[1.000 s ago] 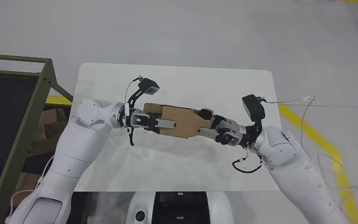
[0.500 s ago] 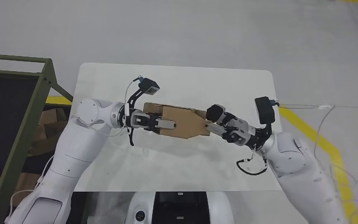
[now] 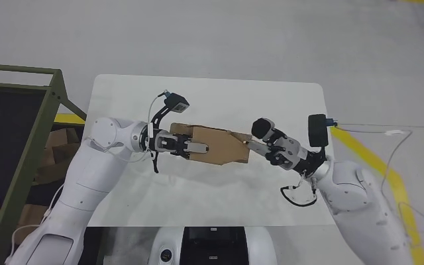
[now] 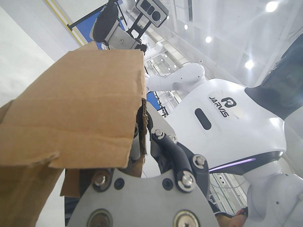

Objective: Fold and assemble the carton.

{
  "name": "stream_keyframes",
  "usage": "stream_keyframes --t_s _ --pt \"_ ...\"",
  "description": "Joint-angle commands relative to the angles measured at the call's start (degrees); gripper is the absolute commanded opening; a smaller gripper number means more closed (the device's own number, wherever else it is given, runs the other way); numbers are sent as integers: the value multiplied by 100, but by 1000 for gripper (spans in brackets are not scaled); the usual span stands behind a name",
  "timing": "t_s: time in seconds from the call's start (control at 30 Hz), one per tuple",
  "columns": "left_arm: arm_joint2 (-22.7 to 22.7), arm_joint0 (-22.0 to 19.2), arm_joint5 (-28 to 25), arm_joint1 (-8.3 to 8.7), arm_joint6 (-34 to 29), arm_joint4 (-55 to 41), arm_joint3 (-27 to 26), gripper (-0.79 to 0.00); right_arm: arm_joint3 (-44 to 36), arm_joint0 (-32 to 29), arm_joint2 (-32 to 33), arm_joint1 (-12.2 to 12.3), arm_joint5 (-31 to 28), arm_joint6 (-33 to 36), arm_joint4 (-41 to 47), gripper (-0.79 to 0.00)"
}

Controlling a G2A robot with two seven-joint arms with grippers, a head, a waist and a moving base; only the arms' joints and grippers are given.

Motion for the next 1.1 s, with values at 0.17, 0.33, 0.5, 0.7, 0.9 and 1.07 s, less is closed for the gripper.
stream_keyframes --t_s 0.17,0.33,0.5,0.7,0.9,1.07 --pt "-36 34 12 17 -12 -23 -46 -785 -145 -87 25 -5 328 88 -197 -274" --pt "-65 47 15 29 -15 -44 -55 -785 -135 -54 -30 -8 411 299 -88 -320" --pt "-72 51 5 36 -5 -37 -64 -785 -81 -5 -54 -7 405 495 57 -416" --pt "-68 44 6 44 -6 -38 -79 -785 24 78 -126 -10 265 693 336 -416" --pt "-63 46 -3 51 3 -28 -74 -785 224 257 -288 -25 -95 843 728 -422" --pt "-42 25 -11 52 11 -30 -56 -785 359 442 -460 -42 -289 1015 1010 -428"
